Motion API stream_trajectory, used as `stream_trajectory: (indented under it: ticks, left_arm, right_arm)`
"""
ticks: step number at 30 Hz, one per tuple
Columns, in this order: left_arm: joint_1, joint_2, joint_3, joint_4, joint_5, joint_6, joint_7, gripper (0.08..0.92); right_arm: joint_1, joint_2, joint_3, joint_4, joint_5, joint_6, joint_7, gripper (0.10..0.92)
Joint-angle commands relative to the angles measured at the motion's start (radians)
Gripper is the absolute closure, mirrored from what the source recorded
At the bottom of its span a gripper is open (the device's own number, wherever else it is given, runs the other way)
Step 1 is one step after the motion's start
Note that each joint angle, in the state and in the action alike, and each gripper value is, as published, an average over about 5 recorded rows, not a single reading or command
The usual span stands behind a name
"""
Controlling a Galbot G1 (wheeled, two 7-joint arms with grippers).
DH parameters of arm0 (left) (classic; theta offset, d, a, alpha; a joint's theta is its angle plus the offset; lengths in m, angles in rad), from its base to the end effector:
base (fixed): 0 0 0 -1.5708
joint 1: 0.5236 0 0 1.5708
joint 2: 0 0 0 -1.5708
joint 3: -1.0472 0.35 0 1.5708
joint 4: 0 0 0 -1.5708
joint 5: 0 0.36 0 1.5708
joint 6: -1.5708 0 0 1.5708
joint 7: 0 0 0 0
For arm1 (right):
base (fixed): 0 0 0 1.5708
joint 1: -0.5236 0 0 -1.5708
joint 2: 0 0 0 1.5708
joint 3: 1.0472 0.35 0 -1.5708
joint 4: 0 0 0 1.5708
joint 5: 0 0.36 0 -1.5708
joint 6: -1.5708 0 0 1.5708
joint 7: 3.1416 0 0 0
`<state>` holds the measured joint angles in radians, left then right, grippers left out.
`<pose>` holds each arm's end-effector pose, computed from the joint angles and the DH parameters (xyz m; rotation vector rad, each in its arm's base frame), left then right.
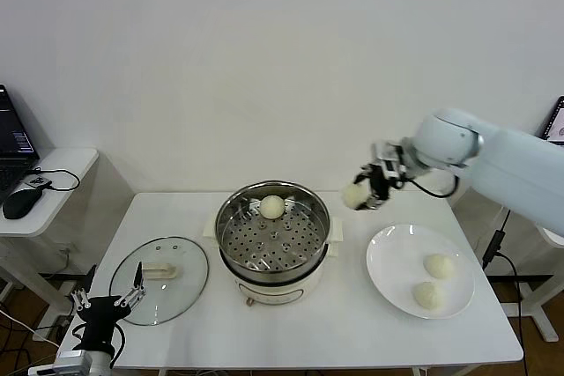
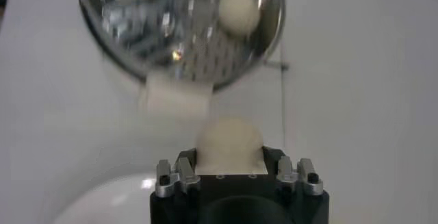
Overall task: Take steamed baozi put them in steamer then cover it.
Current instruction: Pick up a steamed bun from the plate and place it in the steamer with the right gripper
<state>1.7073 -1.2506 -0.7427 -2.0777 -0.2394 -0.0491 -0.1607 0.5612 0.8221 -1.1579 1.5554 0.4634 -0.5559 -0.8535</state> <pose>0.1539 0.1201 -0.3028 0.2713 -3.0677 -0.2346 0.5051 0.0201 -0.0208 1.3546 -1.6995 1.3861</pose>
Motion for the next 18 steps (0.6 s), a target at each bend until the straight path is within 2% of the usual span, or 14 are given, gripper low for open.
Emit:
stream_trajectory:
  ticks: [1, 9, 18]
  left_arm:
    - [0.001, -0.001, -0.004, -0.001, 0.002, -0.001, 0.0, 0.177]
    - [0.004, -0.011, -0.01, -0.011, 0.009, -0.004, 0.001, 0.177]
    - [0.006, -0.015, -0.006, -0.008, 0.008, -0.013, 0.0, 0.177]
  right_arm:
    - [0.054, 0.233, -0.065, -0.038, 0.154, -0.096, 0.106, 0.414]
    - [-0.057, 0.45, -0.07, -0.178, 0.177, -0.146, 0.185, 0.414]
    - [-0.154, 0.56, -0.052, -0.329, 0.146, -0.138, 0.197, 0.414]
